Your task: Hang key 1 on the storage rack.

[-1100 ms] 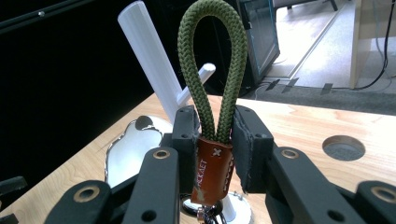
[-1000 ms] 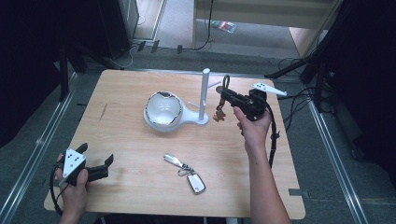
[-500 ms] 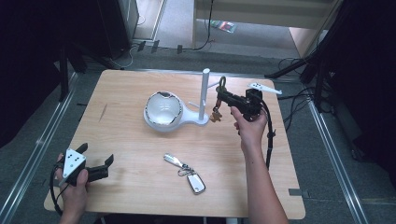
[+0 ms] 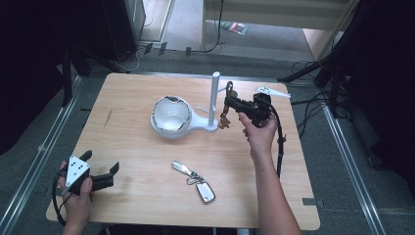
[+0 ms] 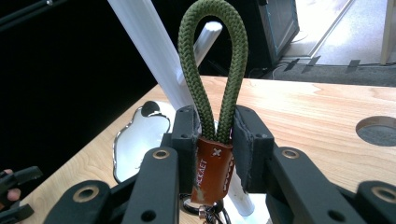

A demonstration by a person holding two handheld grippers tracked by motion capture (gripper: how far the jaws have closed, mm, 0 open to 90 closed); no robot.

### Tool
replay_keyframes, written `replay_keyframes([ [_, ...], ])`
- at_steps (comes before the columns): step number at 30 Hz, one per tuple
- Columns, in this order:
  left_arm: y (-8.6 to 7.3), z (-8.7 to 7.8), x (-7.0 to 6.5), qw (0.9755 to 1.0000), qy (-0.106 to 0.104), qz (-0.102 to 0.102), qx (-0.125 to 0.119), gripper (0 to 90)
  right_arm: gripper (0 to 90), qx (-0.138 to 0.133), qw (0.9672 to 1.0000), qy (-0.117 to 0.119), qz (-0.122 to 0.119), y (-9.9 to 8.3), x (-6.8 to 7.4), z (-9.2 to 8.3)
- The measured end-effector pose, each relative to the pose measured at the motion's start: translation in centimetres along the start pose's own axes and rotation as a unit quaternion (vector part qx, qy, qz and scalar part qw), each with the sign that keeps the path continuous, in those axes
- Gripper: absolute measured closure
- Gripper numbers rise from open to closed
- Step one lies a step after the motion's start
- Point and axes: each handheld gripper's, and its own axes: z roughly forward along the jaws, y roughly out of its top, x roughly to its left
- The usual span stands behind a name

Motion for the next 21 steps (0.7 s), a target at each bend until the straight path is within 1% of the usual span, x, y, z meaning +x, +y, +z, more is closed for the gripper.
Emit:
replay_keyframes([
  [3, 0.0, 0.0, 0.0, 1.0000, 0.000, 0.000, 0.000, 0.0, 72.5, 0.003, 1.0000, -0.003, -0.002, -0.1, 0.0, 0.1],
  [10, 0.0, 0.0, 0.0, 1.0000, 0.000, 0.000, 0.000, 0.0, 72.4, 0.012, 0.9999, -0.001, -0.003, -0.3, -0.1, 0.4],
  [21, 0.0, 0.0, 0.0, 1.0000, -0.001, -0.001, 0.001, 0.0, 72.2, 0.026, 0.9996, -0.001, -0.014, -0.7, 0.2, 1.2],
])
